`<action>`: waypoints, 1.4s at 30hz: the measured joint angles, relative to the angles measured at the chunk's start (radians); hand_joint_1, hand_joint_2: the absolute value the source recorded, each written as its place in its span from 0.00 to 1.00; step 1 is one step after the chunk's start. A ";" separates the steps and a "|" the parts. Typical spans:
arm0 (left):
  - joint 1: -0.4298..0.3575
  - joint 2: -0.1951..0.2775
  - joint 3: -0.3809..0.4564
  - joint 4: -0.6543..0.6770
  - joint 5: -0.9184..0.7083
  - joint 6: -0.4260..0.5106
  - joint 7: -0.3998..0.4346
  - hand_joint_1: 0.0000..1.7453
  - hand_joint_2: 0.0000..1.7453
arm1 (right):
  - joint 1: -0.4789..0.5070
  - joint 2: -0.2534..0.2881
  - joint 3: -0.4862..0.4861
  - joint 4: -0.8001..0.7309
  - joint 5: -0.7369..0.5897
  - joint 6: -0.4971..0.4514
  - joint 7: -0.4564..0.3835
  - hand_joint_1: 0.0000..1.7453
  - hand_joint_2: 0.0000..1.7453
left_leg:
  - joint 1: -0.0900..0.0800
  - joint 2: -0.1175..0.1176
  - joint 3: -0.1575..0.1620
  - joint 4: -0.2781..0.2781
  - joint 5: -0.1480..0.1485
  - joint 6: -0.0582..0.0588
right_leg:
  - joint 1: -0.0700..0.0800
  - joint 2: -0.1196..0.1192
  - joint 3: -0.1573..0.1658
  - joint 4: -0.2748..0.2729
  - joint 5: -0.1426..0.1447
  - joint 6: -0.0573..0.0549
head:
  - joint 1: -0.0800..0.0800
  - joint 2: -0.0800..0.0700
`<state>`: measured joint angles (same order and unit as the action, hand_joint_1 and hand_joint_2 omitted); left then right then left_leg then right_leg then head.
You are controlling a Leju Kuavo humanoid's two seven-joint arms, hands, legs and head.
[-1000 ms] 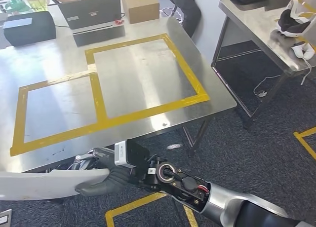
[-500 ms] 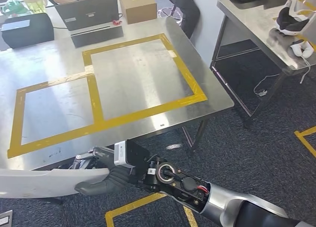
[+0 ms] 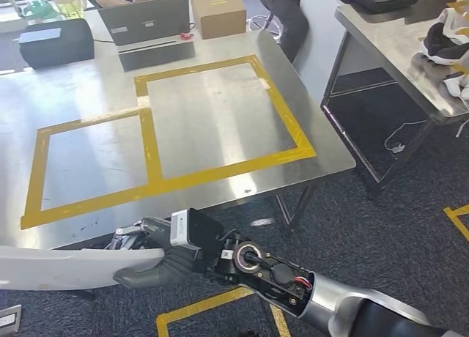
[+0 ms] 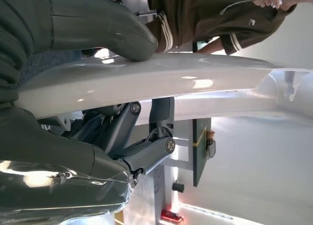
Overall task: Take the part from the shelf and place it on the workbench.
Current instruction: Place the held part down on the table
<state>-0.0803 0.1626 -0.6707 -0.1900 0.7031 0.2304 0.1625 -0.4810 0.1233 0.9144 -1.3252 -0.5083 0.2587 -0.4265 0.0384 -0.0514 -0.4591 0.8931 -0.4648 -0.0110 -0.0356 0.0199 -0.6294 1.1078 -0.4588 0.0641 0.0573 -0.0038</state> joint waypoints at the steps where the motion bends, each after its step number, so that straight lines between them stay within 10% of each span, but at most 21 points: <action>1: -0.002 0.001 -0.001 0.000 0.000 0.000 0.000 0.00 1.00 | 0.000 -0.001 0.000 0.000 0.001 0.000 0.000 1.00 1.00 | 0.003 -0.010 -0.002 0.011 -0.008 -0.011 | -0.006 0.018 0.036 -0.062 0.021 0.007 | 0.002 0.000; 4: -0.006 0.004 -0.003 0.000 0.000 0.000 0.000 0.00 1.00 | 0.002 -0.004 0.001 -0.002 0.003 -0.001 0.000 1.00 1.00 | 0.006 -0.033 -0.026 0.035 -0.013 -0.035 | -0.007 0.048 0.071 -0.122 0.014 -0.005 | 0.002 0.000; 7: -0.002 0.002 -0.004 0.000 0.000 0.000 0.000 0.00 1.00 | 0.002 -0.004 0.001 -0.004 0.006 -0.006 0.000 1.00 1.00 | 0.009 -0.022 -0.042 0.053 -0.019 -0.047 | -0.004 0.023 0.072 -0.122 0.008 -0.030 | -0.006 0.000; 11: -0.008 0.001 -0.007 0.000 -0.003 0.000 0.000 0.00 1.00 | 0.005 -0.005 0.000 -0.006 0.013 -0.012 0.000 1.00 1.00 | -0.001 0.045 -0.191 0.311 -0.109 -0.044 | 0.008 -0.028 0.082 -0.129 0.001 -0.051 | -0.021 0.000; 13: -0.006 0.000 -0.010 0.000 -0.004 0.000 0.000 0.00 1.00 | 0.007 -0.006 0.000 -0.006 0.015 -0.015 0.001 1.00 1.00 | -0.006 0.046 -0.233 0.357 -0.096 -0.034 | 0.018 -0.050 0.087 -0.129 -0.004 -0.059 | -0.021 0.000; 16: -0.002 0.002 -0.012 0.000 -0.004 0.000 0.000 0.00 1.00 | 0.008 -0.007 0.000 -0.008 0.020 -0.017 0.002 1.00 1.00 | -0.030 0.089 -0.161 0.176 0.015 0.002 | 0.030 -0.078 0.100 -0.130 -0.012 -0.065 | -0.020 0.000; 19: -0.011 0.006 -0.013 0.000 -0.003 0.000 0.000 0.00 1.00 | 0.007 -0.007 -0.002 -0.011 0.023 -0.018 0.003 1.00 1.00 | -0.056 0.136 -0.121 0.072 0.037 0.022 | 0.037 -0.108 0.103 -0.132 -0.019 -0.059 | -0.019 0.000; 21: -0.010 0.005 -0.014 0.000 0.000 0.000 0.000 0.00 1.00 | 0.007 -0.007 -0.003 -0.012 0.027 -0.018 0.004 1.00 1.00 | -0.053 0.112 -0.119 0.061 0.041 0.023 | 0.037 -0.125 0.106 -0.133 -0.024 -0.052 | -0.018 0.000; 23: -0.005 0.005 -0.014 0.000 0.004 0.000 0.002 0.00 1.00 | 0.007 -0.007 -0.004 -0.015 0.029 -0.017 0.004 1.00 1.00 | -0.044 0.089 -0.112 0.051 0.046 0.027 | 0.035 -0.094 0.092 -0.092 -0.055 -0.043 | -0.016 0.000; 27: -0.007 0.002 -0.015 0.000 0.006 0.000 0.003 0.00 1.00 | 0.012 -0.010 -0.006 -0.017 0.030 -0.016 0.006 1.00 1.00 | -0.040 0.039 -0.106 0.048 0.048 0.034 | 0.031 -0.026 -0.022 0.154 -0.159 -0.034 | -0.005 0.000; 29: -0.006 0.001 -0.018 0.000 0.008 0.000 0.003 0.00 1.00 | 0.014 -0.011 -0.006 -0.017 0.030 -0.016 0.006 1.00 1.00 | -0.041 0.010 -0.103 0.049 0.047 0.033 | 0.031 -0.020 -0.023 0.139 -0.123 -0.035 | -0.004 0.000; 32: -0.006 -0.002 -0.021 0.000 0.008 0.001 0.003 0.00 1.00 | 0.013 -0.012 -0.007 -0.018 0.034 -0.018 0.008 1.00 1.00 | -0.041 -0.029 -0.100 0.054 0.043 0.026 | 0.026 0.035 0.066 -0.070 -0.014 -0.044 | -0.003 0.000; 34: -0.008 -0.002 -0.022 0.000 0.008 0.001 0.003 0.00 1.00 | 0.014 -0.012 -0.007 -0.018 0.036 -0.019 0.009 1.00 1.00 | -0.037 -0.049 -0.111 0.057 0.045 0.017 | 0.024 0.067 0.094 -0.131 -0.004 -0.049 | -0.004 0.000; 37: -0.002 0.002 -0.023 0.000 0.008 0.002 0.004 0.00 1.00 | 0.012 -0.012 -0.008 -0.020 0.037 -0.020 0.011 1.00 1.00 | -0.035 -0.074 -0.117 0.053 0.051 -0.001 | 0.023 0.041 0.106 -0.149 -0.002 -0.060 | -0.001 0.000; 42: -0.006 -0.001 -0.027 0.000 0.010 0.003 0.004 0.00 1.00 | 0.007 -0.015 -0.008 -0.021 0.068 -0.049 0.023 1.00 1.00 | -0.030 0.036 -0.235 0.273 -0.048 -0.027 | 0.016 -0.026 0.126 -0.175 0.003 -0.072 | -0.023 0.000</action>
<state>-0.0862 0.1615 -0.6975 -0.1896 0.7134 0.2331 0.1667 -0.4740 0.1085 0.9064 -1.3466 -0.4402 0.2102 -0.4033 0.0082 -0.0159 -0.6942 1.1660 -0.5133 -0.0377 -0.0200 -0.0061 -0.5036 0.9327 -0.4557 -0.0076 0.0346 -0.0038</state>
